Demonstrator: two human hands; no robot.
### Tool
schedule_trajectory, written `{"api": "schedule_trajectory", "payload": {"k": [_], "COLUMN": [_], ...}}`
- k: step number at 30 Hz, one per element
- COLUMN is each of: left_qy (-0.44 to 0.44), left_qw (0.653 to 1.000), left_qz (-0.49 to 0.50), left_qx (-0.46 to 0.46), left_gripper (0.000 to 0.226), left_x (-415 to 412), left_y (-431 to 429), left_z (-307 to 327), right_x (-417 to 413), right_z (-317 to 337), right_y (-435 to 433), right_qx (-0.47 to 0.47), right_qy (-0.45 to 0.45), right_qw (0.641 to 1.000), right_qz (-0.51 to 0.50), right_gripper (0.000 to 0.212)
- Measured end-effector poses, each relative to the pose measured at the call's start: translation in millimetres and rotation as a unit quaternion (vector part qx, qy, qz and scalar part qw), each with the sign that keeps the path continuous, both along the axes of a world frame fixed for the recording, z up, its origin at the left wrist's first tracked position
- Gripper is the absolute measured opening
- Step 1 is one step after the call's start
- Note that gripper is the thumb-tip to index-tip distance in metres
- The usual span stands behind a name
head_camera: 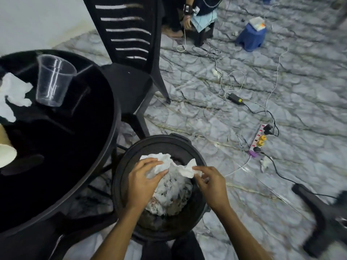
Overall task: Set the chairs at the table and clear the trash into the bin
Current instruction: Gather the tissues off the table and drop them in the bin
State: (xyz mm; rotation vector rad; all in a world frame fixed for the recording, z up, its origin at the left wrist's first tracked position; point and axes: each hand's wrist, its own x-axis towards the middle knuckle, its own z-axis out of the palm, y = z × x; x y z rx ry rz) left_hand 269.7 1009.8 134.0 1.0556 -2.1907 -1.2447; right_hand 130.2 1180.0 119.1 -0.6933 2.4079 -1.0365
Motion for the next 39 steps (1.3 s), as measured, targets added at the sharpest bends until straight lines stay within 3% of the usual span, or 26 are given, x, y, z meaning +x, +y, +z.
{"api": "schedule_trajectory", "payload": {"k": [6,9,12,17,22,26,29,35,39], "left_qy": [-0.097,-0.154,-0.183,-0.143,-0.059,-0.01,0.012,0.028,0.019], "left_qw": [0.995,0.988,0.982,0.988,0.998,0.999,0.991,0.956,0.945], "left_qz": [0.001,-0.015,-0.019,-0.007,0.01,0.035,0.108,0.255,0.298], "left_qx": [0.019,0.024,0.04,0.053,0.035,-0.024,-0.08,-0.142,-0.134], "left_gripper": [0.04,0.056,0.057,0.051,0.04,0.038,0.033,0.037,0.039], "left_x": [21.4,33.9,40.8,36.9,34.3,53.9,91.8,175.4,215.4], "left_y": [0.9,2.5,3.2,2.2,7.2,-8.3,-34.0,-92.7,-136.3], "left_z": [-101.1,-119.0,-111.1,-49.2,63.3,147.5,202.3,260.5,267.2], "right_x": [8.2,9.5,7.6,-6.8,-16.2,-9.8,9.4,58.0,87.7], "right_z": [-96.7,-113.2,-104.2,-49.4,55.8,135.8,189.1,252.1,269.7], "right_y": [-9.3,-9.8,-10.1,-15.7,-40.8,-76.0,-122.2,-218.3,-277.2], "right_qx": [0.091,0.134,0.135,0.108,0.03,-0.045,-0.086,-0.125,-0.139], "right_qy": [-0.086,-0.107,-0.123,-0.118,-0.096,-0.086,-0.063,0.026,0.059], "right_qw": [0.988,0.979,0.98,0.984,0.991,0.986,0.975,0.941,0.921], "right_qz": [0.087,0.113,0.077,0.073,0.087,0.133,0.192,0.313,0.36], "right_gripper": [0.036,0.043,0.038,0.034,0.028,0.022,0.024,0.033,0.036]}}
